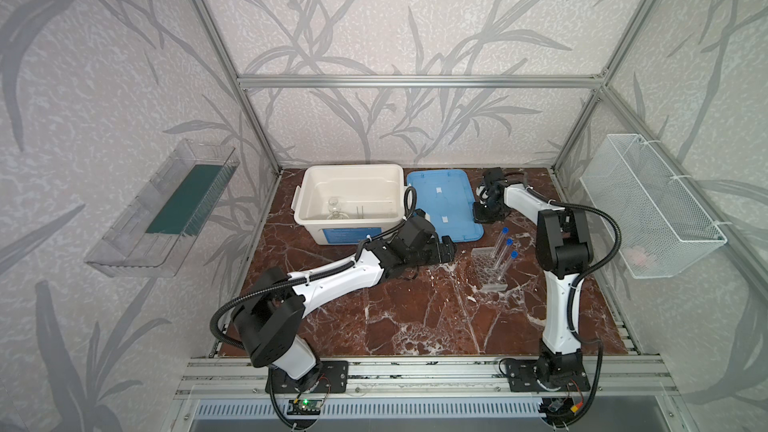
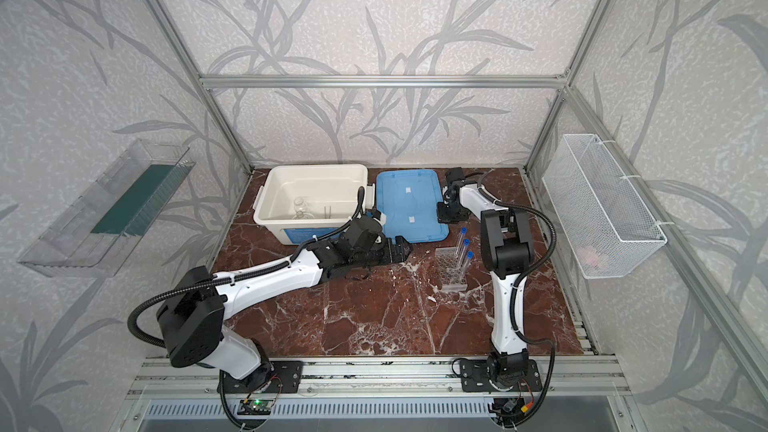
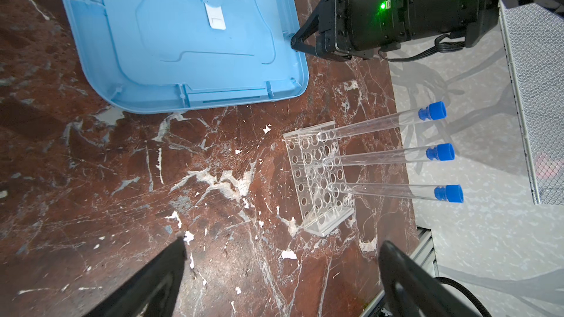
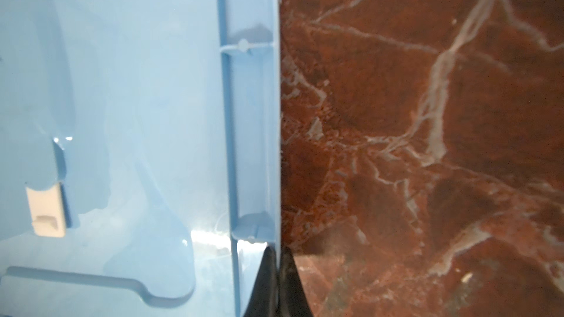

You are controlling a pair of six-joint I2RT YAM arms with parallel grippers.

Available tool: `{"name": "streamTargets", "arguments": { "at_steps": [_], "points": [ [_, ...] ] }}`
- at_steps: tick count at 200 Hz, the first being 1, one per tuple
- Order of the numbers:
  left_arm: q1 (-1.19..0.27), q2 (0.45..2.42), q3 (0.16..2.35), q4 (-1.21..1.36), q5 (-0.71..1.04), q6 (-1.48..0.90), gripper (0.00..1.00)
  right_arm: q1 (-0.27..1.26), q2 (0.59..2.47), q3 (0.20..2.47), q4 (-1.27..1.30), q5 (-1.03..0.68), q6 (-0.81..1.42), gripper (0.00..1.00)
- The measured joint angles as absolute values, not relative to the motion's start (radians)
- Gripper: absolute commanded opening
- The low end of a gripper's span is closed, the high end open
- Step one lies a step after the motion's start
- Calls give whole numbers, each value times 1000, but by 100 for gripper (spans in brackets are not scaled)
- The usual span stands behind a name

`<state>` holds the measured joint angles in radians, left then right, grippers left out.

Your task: Organize the chemistry lab equipment

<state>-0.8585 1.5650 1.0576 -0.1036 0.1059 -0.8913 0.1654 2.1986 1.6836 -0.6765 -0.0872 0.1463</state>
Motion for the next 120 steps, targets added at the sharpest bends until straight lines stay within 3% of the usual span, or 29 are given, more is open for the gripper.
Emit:
{"name": "streamTargets", "arguments": {
  "at_steps": [120],
  "points": [
    [-859,1547,1058,-105,79,-888,98,148,1925,1588,-641,-46,192,0]
  ]
}}
